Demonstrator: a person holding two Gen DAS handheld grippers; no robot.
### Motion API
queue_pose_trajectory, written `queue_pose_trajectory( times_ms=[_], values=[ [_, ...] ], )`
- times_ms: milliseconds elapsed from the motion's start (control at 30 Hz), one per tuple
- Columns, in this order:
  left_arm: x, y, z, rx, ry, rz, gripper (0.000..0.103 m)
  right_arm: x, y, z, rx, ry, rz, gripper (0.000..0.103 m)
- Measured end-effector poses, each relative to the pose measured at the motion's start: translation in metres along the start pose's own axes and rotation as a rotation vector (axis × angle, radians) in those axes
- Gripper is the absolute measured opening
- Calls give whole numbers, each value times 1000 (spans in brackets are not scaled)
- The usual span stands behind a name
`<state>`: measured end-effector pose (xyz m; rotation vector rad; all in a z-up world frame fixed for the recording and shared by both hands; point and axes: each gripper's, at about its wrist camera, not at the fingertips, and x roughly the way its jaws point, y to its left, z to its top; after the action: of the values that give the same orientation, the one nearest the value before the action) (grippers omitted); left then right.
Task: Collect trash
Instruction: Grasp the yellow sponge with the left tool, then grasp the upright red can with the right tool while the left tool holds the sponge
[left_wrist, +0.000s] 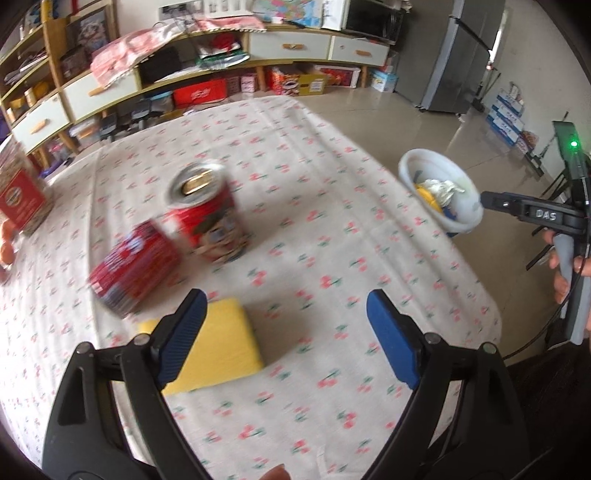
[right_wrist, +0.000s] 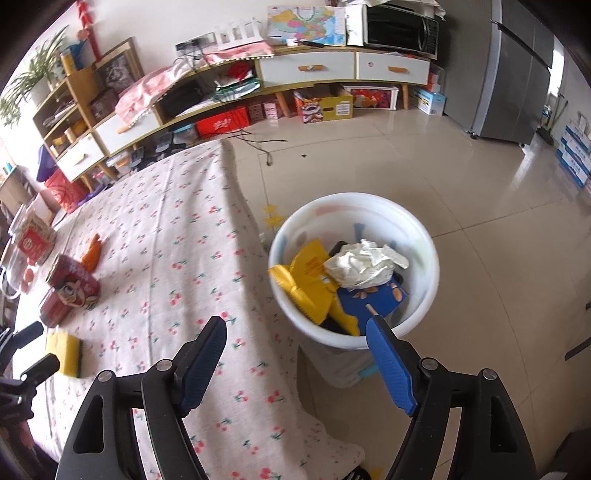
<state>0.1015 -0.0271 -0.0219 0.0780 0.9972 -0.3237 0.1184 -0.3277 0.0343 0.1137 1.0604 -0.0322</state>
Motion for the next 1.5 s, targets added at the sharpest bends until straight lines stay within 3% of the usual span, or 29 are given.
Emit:
queue_pose_trajectory(
  times_ms=[333,567,833,1200,1500],
  values=[
    [11,52,-30,-132,68,20,88,2,32,-8,-47,13,36,81],
    [28,59,-45,-170,122,16,88,6,57,-8,-99,19,49,81],
    [35,58,-47,-176,127,29,90,12,80,-10,-147,36,59,81],
    [17,67,-48,-216,66,-26,84,15,112,-9,-194,38,79,81],
    [-21,95,-50,-240,-29,24,84,18,170,3,-259,20,140,81]
  ],
)
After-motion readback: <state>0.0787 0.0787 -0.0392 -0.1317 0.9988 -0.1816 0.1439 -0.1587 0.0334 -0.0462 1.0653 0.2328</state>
